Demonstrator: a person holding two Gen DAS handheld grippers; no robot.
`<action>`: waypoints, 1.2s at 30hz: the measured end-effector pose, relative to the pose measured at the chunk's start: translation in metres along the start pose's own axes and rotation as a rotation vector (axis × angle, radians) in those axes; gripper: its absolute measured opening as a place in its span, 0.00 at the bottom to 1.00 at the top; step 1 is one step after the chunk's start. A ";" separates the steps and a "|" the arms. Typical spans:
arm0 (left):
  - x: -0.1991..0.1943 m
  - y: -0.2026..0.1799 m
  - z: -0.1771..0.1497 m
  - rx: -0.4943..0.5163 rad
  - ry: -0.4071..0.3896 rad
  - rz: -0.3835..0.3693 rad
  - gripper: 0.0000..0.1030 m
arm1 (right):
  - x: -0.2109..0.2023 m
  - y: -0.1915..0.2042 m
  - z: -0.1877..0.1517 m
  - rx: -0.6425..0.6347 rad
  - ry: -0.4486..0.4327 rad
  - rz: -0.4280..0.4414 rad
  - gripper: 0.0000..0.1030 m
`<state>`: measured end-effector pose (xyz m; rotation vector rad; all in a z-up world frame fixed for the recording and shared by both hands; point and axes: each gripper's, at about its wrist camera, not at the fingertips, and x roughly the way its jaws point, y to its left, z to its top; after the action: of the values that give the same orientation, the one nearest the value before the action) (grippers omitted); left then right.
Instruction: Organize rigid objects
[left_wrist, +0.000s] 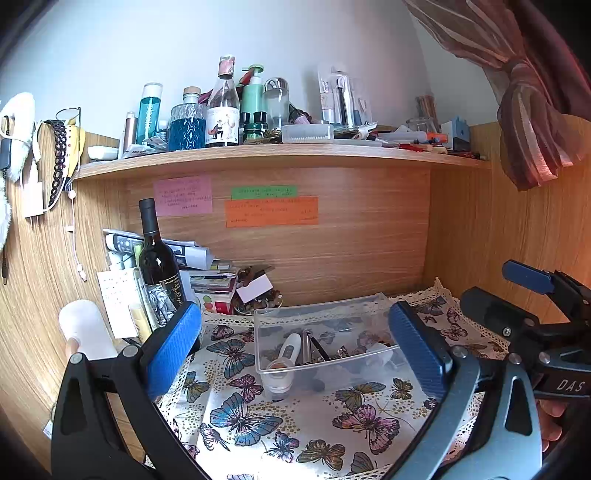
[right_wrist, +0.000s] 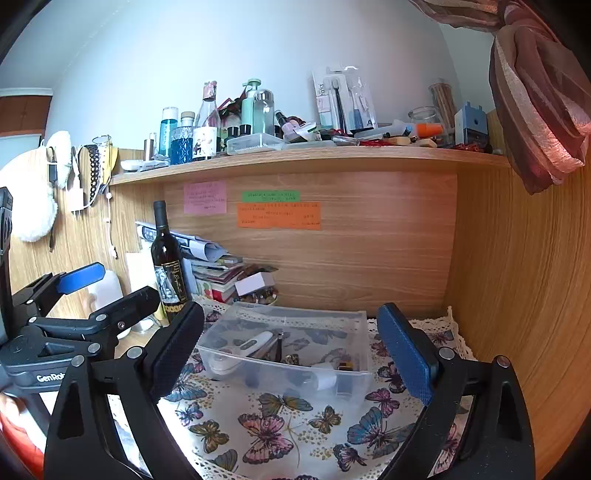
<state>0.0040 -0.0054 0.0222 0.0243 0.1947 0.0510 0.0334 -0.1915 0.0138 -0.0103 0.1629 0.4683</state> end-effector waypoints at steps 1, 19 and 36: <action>0.000 0.000 0.000 0.000 -0.001 0.000 1.00 | 0.000 0.000 0.000 0.000 0.000 0.000 0.91; -0.001 -0.002 -0.001 0.005 0.004 -0.010 1.00 | 0.001 0.003 0.000 -0.001 0.002 -0.002 0.92; 0.012 0.003 -0.005 -0.015 0.032 -0.026 1.00 | 0.010 0.002 -0.003 0.013 0.033 -0.003 0.93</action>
<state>0.0143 -0.0012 0.0149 0.0060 0.2267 0.0273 0.0406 -0.1851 0.0098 -0.0057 0.1978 0.4639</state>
